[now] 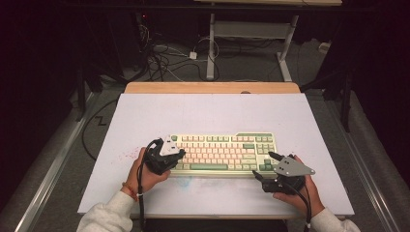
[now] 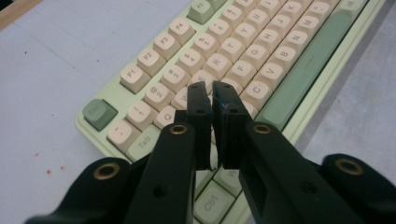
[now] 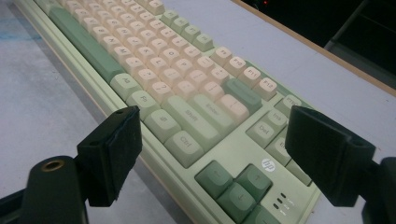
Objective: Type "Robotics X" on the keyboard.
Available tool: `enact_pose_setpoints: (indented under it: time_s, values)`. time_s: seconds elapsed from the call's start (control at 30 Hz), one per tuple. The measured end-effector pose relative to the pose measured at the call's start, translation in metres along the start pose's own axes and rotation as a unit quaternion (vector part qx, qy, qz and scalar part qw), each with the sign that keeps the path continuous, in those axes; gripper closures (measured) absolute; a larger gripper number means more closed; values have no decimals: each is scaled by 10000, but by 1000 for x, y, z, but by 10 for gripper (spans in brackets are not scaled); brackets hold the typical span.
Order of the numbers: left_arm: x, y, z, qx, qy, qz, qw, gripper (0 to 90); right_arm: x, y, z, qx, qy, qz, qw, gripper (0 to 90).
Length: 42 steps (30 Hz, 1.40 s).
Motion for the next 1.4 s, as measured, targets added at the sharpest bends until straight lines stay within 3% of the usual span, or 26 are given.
enact_pose_setpoints:
  time_s: [0.37,0.43,0.7,1.4]
  values:
    - [7,21,-30,-182,-315,-101,9993,874,0,-3,-2,-69,-30,6,10000,192]
    - [8,24,-37,-269,-297,-219,9990,873,0,-3,-2,-80,-27,24,10000,192]
    - [10,32,-57,-446,-339,-273,9981,869,-1,-4,-2,-83,31,35,10000,191]
    - [15,34,-71,-741,-318,-433,9958,870,-2,-7,-4,-182,71,136,9997,196]
Point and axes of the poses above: each handheld gripper's, and its own axes: z roughly backward along the jaws, y roughly out of its top, x roughly to its right, the point moved 8 cm from there along -z, roughly forward along the jaws, and after that the axes turned 8 degrees about x, right-handed, at the moved point
